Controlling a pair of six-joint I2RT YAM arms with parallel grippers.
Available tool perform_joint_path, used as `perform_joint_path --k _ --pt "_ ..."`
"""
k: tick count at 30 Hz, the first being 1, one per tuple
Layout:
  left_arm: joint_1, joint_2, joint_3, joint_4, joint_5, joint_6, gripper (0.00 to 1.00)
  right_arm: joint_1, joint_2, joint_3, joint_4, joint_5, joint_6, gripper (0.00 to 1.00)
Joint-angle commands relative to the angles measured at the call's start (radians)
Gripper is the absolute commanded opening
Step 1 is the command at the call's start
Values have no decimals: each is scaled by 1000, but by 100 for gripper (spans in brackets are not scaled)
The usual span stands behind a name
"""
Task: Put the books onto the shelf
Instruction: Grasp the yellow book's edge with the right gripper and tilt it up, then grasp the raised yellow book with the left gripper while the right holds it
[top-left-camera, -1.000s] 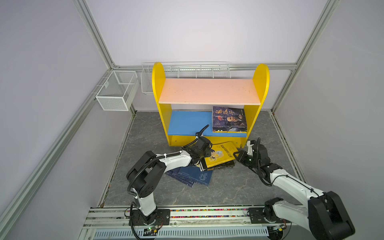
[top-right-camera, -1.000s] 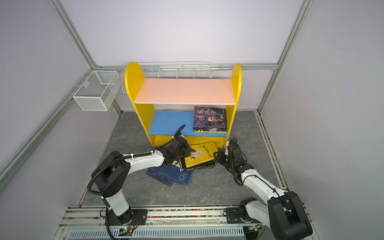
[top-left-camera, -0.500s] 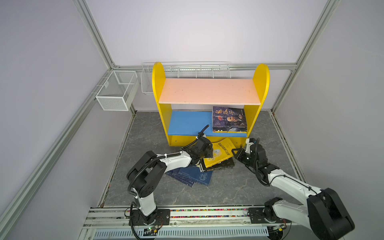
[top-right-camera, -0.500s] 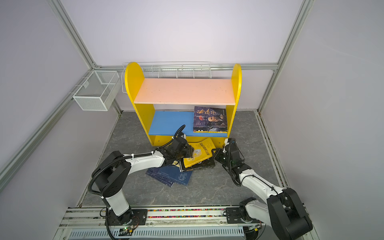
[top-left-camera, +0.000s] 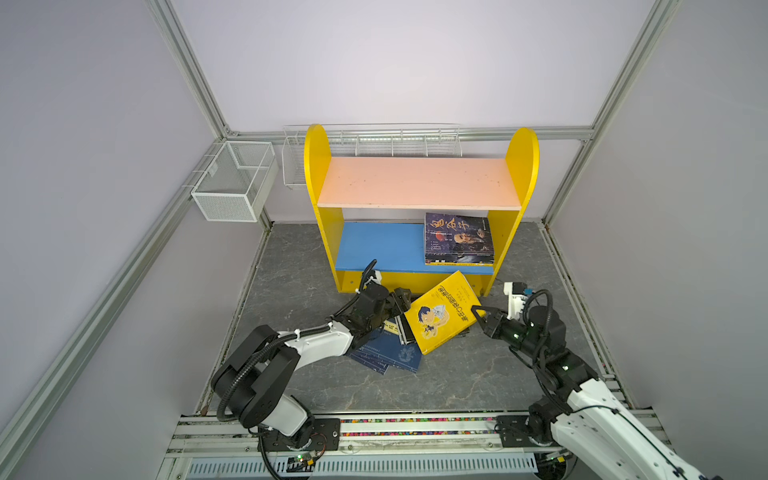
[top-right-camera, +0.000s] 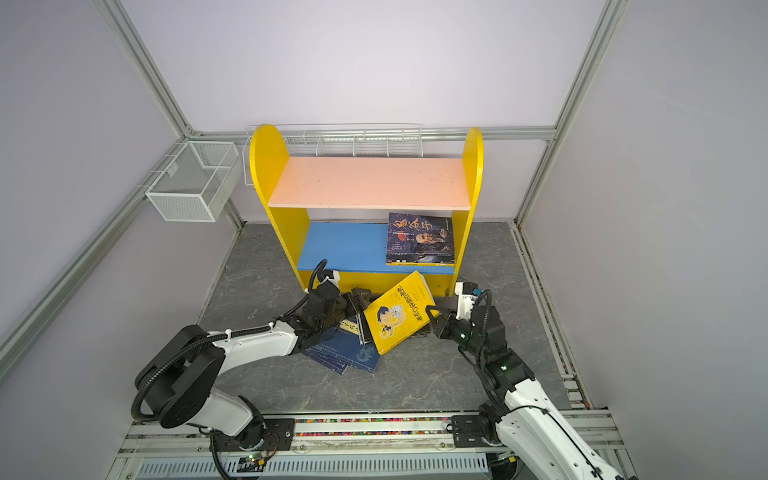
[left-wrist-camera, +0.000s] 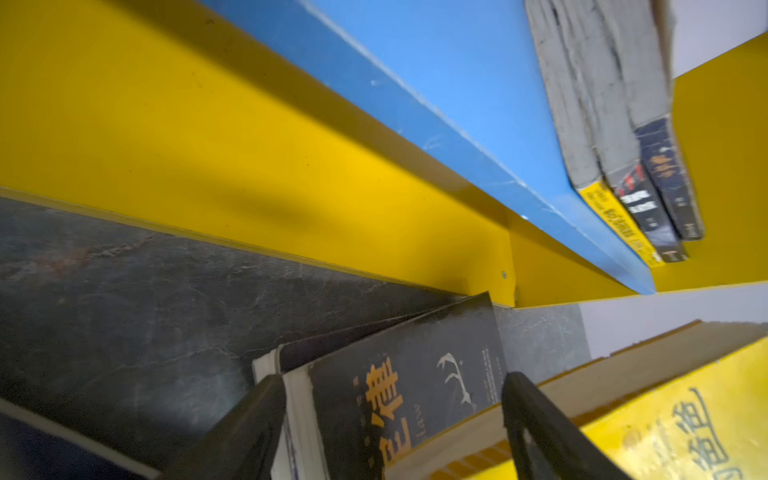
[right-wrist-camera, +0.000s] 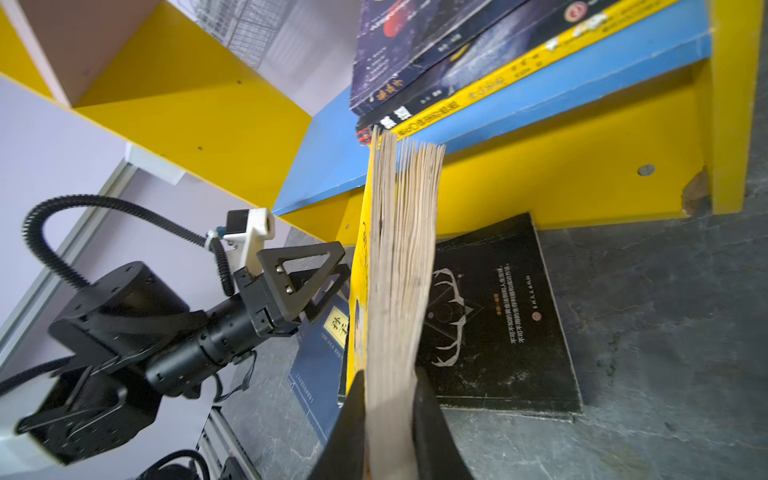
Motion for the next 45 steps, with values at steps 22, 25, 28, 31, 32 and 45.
perform_joint_path --k 22,25,28,31,32,45 --pt "91 -102 -127 338 519 -33 97 -37 251 302 315 -4 53 6" --pt "91 -57 -120 405 556 -53 97 -43 275 320 324 10 62 6" --pt "91 -9 -98 449 601 -68 96 -46 292 335 329 19 64 6" --pt "90 50 -82 522 644 -102 93 -48 309 342 343 28 67 6" --pt "90 64 -79 541 654 -111 93 -48 313 341 349 30 71 6" --pt "61 113 -3 672 677 -189 47 -49 363 333 399 36 121 6"
